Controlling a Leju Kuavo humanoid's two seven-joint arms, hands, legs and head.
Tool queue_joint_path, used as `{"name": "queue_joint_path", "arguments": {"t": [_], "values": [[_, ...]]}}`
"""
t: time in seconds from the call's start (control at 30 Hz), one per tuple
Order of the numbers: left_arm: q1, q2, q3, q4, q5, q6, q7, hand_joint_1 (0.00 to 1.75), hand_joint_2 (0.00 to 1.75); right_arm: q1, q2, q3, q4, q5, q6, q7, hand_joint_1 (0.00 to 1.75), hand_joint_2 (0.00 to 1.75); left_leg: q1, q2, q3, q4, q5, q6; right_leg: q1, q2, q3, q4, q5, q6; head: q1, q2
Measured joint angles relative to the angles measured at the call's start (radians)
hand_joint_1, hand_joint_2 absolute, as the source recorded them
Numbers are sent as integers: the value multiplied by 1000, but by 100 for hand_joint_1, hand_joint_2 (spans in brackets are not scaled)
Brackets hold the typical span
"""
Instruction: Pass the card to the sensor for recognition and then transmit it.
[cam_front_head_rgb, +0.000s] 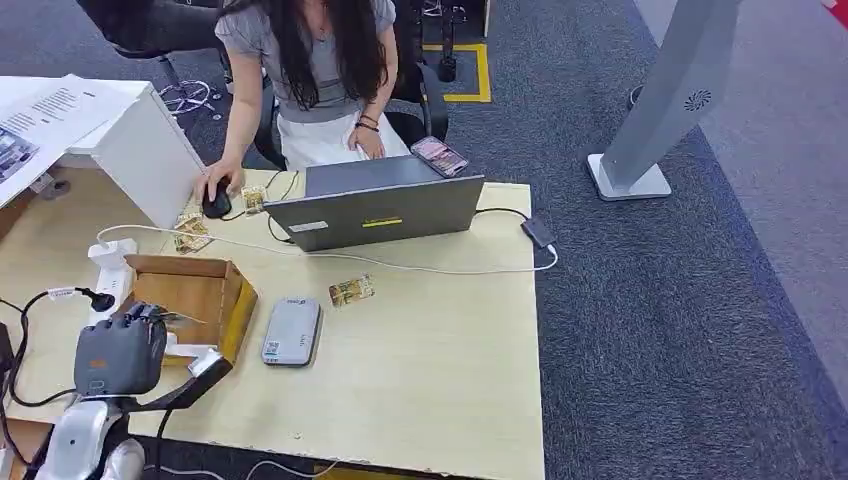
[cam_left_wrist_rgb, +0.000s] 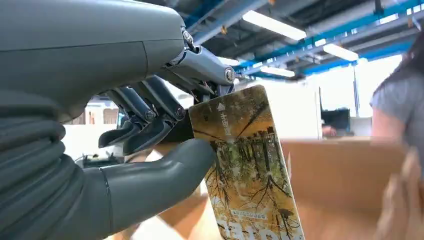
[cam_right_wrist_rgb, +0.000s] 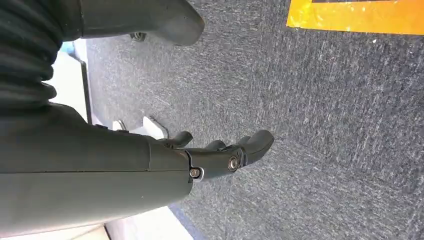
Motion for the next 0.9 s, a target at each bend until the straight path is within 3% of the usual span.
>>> {"name": "queue_joint_path", "arguments": {"t": [0.27,0.43,0.6,0.77,0.9], "values": [[-113,1,-40,-43,20,-15,21,175,175,-4,-1,-8,0,16,6,-2,0,175,0,0,0,1,2,-2,0,0,0,0,1,-1,0,0],[-285,27,-66,-40,31,-31,31,175,175,-8,-2,-8,-1,41,16,-13,0,175,0,-3,0,1,4,-2,1,-2,0,1,2,-2,0,0],[-450,51,-79,24,-16,19,41,175,175,-13,-2,-8,-1,59,18,-14,0,175,0,-1,0,1,4,-2,1,-1,0,1,3,-4,0,0],[-513,64,-81,71,-36,56,47,175,175,-15,-3,-8,-1,69,25,-17,0,175,0,-1,0,1,4,-2,1,0,-1,1,3,-4,0,0],[-617,90,-81,174,-81,78,42,175,175,-17,-4,-8,-1,95,39,-16,0,175,1,-2,0,1,5,-3,1,-1,-1,2,3,-4,0,0]]}}
